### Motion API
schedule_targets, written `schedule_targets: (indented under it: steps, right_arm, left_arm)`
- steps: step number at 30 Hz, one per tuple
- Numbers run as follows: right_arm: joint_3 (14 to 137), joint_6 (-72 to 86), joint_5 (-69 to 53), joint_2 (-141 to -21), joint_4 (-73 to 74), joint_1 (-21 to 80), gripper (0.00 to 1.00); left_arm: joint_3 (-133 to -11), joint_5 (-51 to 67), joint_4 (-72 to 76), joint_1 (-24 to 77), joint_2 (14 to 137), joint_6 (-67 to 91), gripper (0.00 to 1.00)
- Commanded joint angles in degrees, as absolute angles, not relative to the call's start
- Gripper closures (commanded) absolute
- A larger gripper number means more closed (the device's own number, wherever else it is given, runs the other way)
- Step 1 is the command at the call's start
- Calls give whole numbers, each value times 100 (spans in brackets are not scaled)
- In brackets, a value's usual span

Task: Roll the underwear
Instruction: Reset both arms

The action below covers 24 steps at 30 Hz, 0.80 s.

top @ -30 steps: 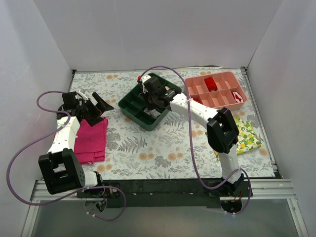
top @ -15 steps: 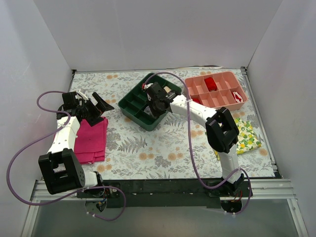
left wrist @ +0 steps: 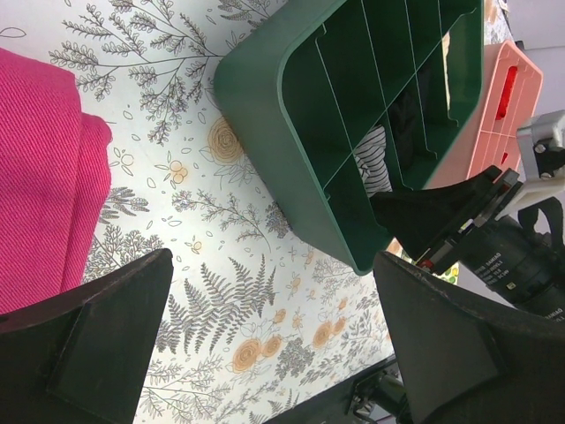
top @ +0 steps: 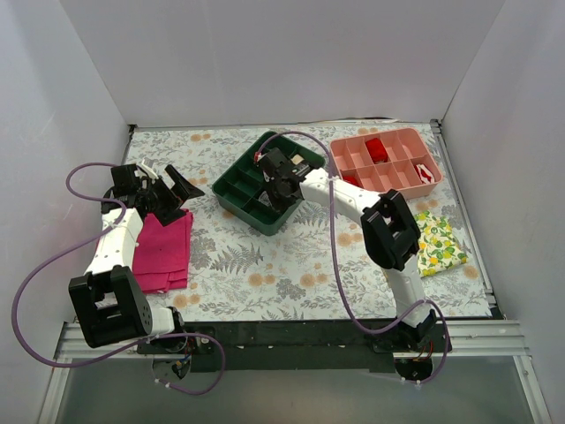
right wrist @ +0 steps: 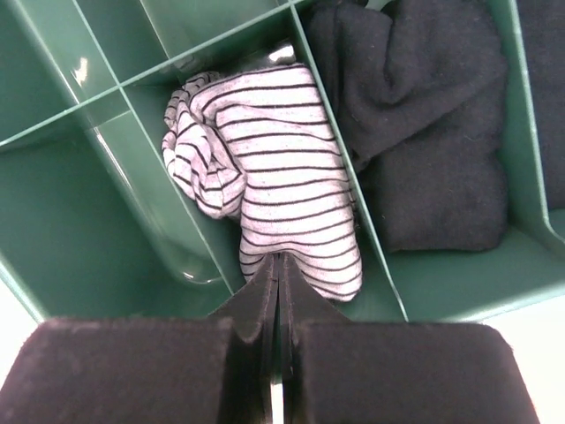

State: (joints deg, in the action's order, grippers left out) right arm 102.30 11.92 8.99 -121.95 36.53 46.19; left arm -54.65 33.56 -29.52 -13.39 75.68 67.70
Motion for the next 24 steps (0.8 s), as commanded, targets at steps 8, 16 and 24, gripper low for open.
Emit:
schedule_targets:
  steps: [8,16,24]
  right_arm:
    - [9274,1142,1502,-10320,2866,4579,79]
    - [7613,1582,1547,-9230,2576,4333,31]
    - [6057,1872,1599,-7841,2355,4202,22]
  left_arm:
    - [-5642,3577,-3015,-1380,7462,6715,2]
    - [-5722,3762,-2997,-1371,7304,6662,2]
    - [-5739,3964,-2777,-1266,6917,6627,2]
